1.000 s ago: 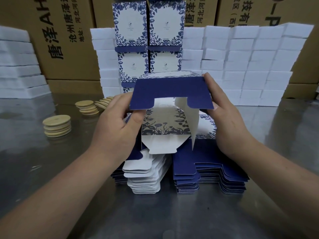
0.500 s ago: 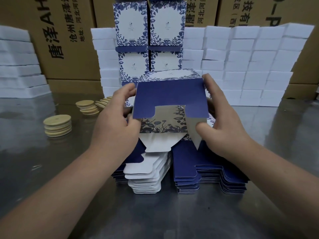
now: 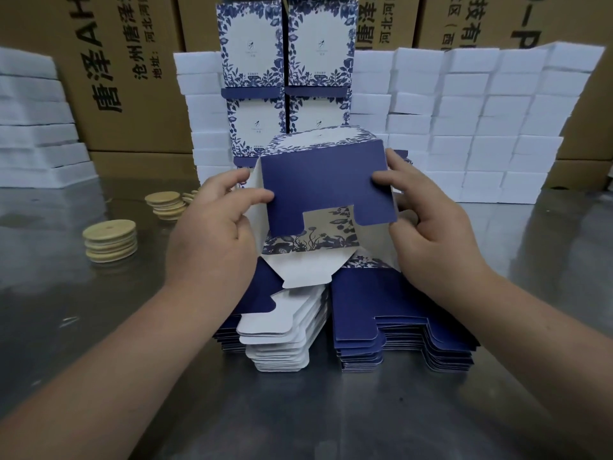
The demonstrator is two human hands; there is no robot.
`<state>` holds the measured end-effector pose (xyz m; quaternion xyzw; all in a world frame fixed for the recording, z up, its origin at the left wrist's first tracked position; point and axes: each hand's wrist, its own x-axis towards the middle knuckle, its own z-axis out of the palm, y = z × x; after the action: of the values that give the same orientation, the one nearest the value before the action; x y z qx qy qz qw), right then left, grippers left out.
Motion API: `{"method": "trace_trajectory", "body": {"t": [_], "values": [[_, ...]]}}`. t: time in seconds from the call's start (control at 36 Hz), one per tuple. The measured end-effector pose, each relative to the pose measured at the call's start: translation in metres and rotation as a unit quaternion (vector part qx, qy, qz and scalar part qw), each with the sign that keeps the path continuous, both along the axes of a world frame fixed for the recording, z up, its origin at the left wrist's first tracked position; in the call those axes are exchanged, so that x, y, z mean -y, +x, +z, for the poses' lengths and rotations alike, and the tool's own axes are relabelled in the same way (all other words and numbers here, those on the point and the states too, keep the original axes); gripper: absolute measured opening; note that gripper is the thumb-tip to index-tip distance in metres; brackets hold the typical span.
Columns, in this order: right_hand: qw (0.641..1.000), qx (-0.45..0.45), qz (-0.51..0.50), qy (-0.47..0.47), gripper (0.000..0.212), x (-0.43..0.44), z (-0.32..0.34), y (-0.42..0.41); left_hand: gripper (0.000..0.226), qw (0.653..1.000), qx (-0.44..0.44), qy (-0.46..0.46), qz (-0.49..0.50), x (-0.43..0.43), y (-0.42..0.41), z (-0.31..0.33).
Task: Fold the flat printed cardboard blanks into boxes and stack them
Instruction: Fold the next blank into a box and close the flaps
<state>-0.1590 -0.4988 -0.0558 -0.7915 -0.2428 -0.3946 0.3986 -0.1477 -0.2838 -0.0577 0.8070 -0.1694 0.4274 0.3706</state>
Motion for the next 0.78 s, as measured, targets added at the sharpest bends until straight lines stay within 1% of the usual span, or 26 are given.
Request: {"method": "trace_trajectory", "body": {"t": [0.11,0.19,0.25,0.31,0.36,0.44,0.47,0.58,0.67,0.78], "values": [[0.999,0.032,-0.032,-0.026,0.054,0.0,-0.001,0.001,0.048,1.0,-0.01,-0.018,0.022,-0.001,0.0,0.001],[0.997,0.02,-0.054,-0.042,0.048,0.0,-0.001,0.0,0.046,0.999,-0.017,-0.021,0.028,-0.001,-0.001,0.002],[0.997,0.014,-0.069,-0.036,0.047,-0.001,0.0,-0.002,0.045,0.999,-0.019,-0.023,0.02,0.001,-0.002,0.003],[0.995,0.015,-0.09,-0.037,0.047,-0.002,0.003,-0.003,0.05,0.999,-0.023,-0.021,0.01,0.002,-0.003,0.004],[0.993,0.0,-0.105,-0.047,0.048,-0.003,0.005,-0.005,0.048,0.999,-0.033,-0.012,-0.001,0.003,-0.004,0.005],[0.991,-0.033,-0.108,-0.068,0.047,-0.006,0.007,-0.008,0.032,0.998,-0.055,0.01,-0.008,0.004,-0.005,0.004],[0.99,-0.045,-0.109,-0.076,0.047,-0.007,0.007,-0.009,0.032,0.998,-0.062,0.016,-0.005,0.005,-0.005,0.003],[0.983,-0.079,-0.12,-0.113,0.052,-0.009,0.009,-0.011,0.038,0.997,-0.067,0.042,0.0,0.007,-0.006,0.003],[0.981,-0.078,-0.125,-0.122,0.053,-0.009,0.01,-0.012,0.036,0.997,-0.064,0.053,0.0,0.006,-0.006,0.003],[0.988,-0.064,-0.092,-0.11,0.052,-0.006,0.011,-0.012,0.041,0.996,-0.072,0.052,0.014,0.006,-0.005,0.003]]}}
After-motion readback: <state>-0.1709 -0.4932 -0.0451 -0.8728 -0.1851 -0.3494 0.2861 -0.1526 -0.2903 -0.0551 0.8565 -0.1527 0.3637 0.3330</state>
